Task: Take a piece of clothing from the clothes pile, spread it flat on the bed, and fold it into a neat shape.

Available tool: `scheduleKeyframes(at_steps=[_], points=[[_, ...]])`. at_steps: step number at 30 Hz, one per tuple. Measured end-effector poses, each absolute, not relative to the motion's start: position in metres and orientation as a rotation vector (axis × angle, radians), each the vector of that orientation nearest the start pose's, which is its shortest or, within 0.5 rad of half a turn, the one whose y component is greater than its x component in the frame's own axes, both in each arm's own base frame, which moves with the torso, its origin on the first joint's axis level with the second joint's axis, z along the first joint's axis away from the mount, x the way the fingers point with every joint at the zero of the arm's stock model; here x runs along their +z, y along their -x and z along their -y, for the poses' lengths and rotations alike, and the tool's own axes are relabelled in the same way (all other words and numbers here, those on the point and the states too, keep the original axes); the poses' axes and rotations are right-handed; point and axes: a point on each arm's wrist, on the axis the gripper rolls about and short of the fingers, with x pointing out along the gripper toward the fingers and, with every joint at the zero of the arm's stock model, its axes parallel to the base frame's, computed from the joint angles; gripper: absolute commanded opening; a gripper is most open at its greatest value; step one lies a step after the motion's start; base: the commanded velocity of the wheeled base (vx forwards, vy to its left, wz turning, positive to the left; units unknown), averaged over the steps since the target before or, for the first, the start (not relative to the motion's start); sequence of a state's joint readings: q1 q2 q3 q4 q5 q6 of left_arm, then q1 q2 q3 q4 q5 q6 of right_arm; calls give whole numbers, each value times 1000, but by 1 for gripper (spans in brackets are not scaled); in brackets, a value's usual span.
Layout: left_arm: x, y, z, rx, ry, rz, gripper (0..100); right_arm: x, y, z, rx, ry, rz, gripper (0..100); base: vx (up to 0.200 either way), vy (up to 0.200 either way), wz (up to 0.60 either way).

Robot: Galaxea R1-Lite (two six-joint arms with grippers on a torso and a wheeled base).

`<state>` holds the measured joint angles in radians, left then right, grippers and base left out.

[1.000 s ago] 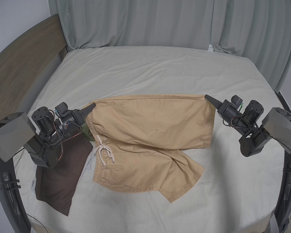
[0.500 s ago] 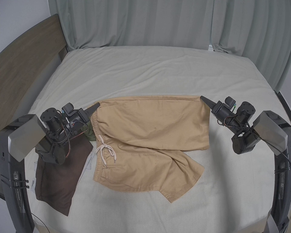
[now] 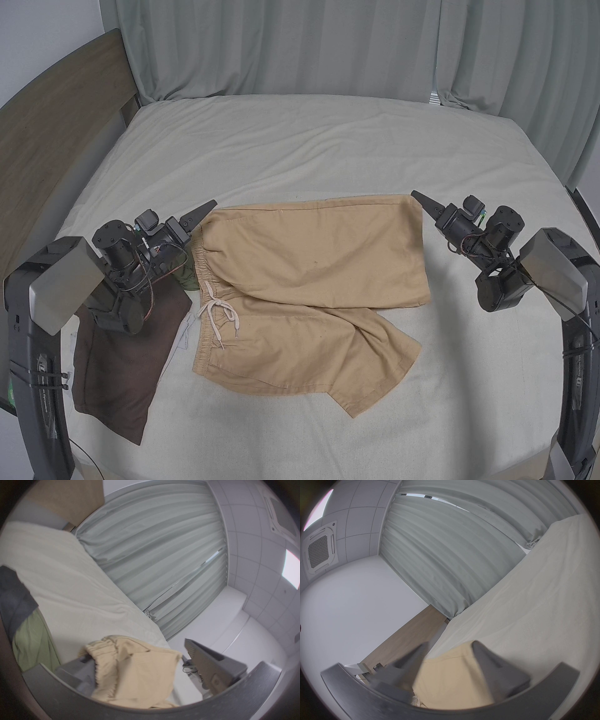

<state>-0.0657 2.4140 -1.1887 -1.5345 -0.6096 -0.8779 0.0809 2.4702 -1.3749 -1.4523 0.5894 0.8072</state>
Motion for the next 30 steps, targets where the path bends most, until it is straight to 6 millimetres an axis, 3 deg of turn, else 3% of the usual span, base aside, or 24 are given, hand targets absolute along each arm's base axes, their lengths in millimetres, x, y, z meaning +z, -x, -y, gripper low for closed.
scheduleKeyframes(at_steps=[9,22,30], points=[[91,-458,47,-724,842,-123,100,97,-462,-40,724,-689,30,100,0,0,0],[102,-460,25,-627,874,-173,100,100,-392,-37,686,-723,-93,100,0,0,0],[119,-434,6,-582,873,-164,100,110,-349,-38,679,-745,-155,100,0,0,0]])
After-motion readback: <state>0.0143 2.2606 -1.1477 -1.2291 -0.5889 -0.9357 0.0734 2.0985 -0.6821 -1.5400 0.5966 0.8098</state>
